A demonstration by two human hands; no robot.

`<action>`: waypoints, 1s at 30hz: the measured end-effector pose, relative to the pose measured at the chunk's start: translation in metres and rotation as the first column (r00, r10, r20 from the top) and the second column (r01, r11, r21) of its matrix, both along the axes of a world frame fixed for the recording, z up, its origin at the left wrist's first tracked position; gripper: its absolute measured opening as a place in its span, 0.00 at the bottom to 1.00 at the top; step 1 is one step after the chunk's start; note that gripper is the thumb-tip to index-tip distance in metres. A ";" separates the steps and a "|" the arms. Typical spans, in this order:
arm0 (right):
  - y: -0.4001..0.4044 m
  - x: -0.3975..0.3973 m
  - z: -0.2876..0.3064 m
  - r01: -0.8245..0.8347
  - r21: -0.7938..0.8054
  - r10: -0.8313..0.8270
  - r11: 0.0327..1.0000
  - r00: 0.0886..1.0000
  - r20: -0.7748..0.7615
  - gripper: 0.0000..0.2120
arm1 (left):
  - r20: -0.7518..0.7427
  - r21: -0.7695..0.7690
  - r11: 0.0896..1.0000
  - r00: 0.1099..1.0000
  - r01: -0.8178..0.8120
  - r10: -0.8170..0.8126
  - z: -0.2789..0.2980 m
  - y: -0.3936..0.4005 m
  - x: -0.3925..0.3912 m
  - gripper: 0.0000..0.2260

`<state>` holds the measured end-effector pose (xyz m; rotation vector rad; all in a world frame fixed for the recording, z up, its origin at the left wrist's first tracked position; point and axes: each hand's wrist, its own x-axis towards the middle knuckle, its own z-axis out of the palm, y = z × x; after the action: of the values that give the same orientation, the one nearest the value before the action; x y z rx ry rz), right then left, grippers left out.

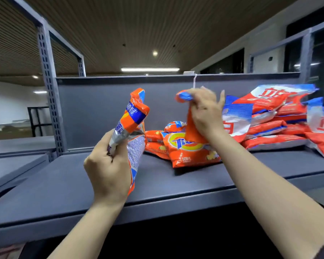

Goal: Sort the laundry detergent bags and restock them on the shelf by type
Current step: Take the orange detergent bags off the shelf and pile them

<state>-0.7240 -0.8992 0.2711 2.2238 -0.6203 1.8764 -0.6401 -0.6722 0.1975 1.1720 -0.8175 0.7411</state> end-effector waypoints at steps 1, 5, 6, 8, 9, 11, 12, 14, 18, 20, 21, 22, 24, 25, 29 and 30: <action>-0.008 0.003 -0.003 0.097 0.120 -0.069 0.988 0.973 -0.222 0.21 | 0.005 0.009 1.000 1.000 -0.016 0.016 0.004 -0.010 0.005 0.08; -0.025 0.001 -0.032 0.154 0.362 0.056 0.919 0.859 -0.509 0.29 | 0.116 0.055 0.989 0.984 -0.138 0.131 0.035 -0.058 0.024 0.16; -0.026 0.000 -0.041 0.107 0.382 0.112 0.918 0.853 -0.509 0.28 | 0.152 0.057 0.986 0.978 -0.157 0.147 0.046 -0.073 0.027 0.18; -0.028 -0.001 -0.054 0.076 0.409 0.155 0.909 0.850 -0.503 0.28 | 0.217 0.085 0.980 0.964 -0.178 0.156 0.068 -0.104 0.032 0.21; -0.029 -0.001 -0.056 0.085 0.406 0.148 0.910 0.847 -0.510 0.28 | 0.260 0.110 0.975 0.953 -0.193 0.159 0.080 -0.120 0.035 0.21; -0.028 0.000 -0.055 0.109 0.386 0.121 0.916 0.843 -0.524 0.29 | 0.399 0.183 0.927 0.887 -0.326 0.233 0.096 -0.152 0.044 0.16; -0.029 0.001 -0.055 0.113 0.388 0.117 0.915 0.845 -0.522 0.29 | 0.492 0.265 0.854 0.825 -0.447 0.279 0.101 -0.169 0.048 0.15; -0.031 0.001 -0.056 0.113 0.401 0.119 0.909 0.853 -0.509 0.29 | 0.546 0.572 0.617 0.812 -0.540 0.205 0.098 -0.199 0.048 0.19; -0.035 0.000 -0.057 0.127 0.465 0.079 0.876 0.914 -0.398 0.31 | 0.017 0.876 0.480 0.998 -0.042 0.056 0.075 -0.224 0.052 0.34; -0.035 -0.002 -0.055 0.233 0.452 -0.054 0.861 0.925 -0.375 0.32 | 0.029 0.880 0.473 0.998 -0.051 0.056 0.068 -0.217 0.055 0.33; -0.036 -0.004 -0.054 0.302 0.414 -0.136 0.859 0.913 -0.384 0.31 | 0.055 0.886 0.456 0.996 -0.082 0.073 0.068 -0.211 0.058 0.31; -0.037 -0.005 -0.054 0.350 0.383 -0.192 0.855 0.899 -0.392 0.29 | 0.072 0.895 0.434 0.993 -0.107 0.097 0.067 -0.205 0.060 0.30; -0.039 -0.008 -0.054 0.364 0.402 -0.198 0.840 0.896 -0.397 0.26 | 0.067 0.909 0.401 0.990 -0.113 0.128 0.065 -0.193 0.062 0.28; -0.040 -0.008 -0.055 0.346 0.435 -0.170 0.832 0.903 -0.394 0.24 | 0.062 0.914 0.392 0.990 -0.106 0.125 0.063 -0.187 0.062 0.27; -0.039 -0.008 -0.058 0.280 0.493 -0.067 0.824 0.912 -0.405 0.22 | 0.060 0.927 0.365 0.994 -0.088 0.088 0.058 -0.166 0.058 0.25; -0.039 -0.010 -0.058 0.264 0.502 -0.051 0.824 0.916 -0.398 0.22 | 0.059 0.927 0.365 0.995 -0.085 0.081 0.056 -0.162 0.056 0.23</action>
<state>-0.7337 -0.9380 0.2126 2.6523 -1.3579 1.2377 -0.5843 -0.8339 0.2538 2.2748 -1.2548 0.2831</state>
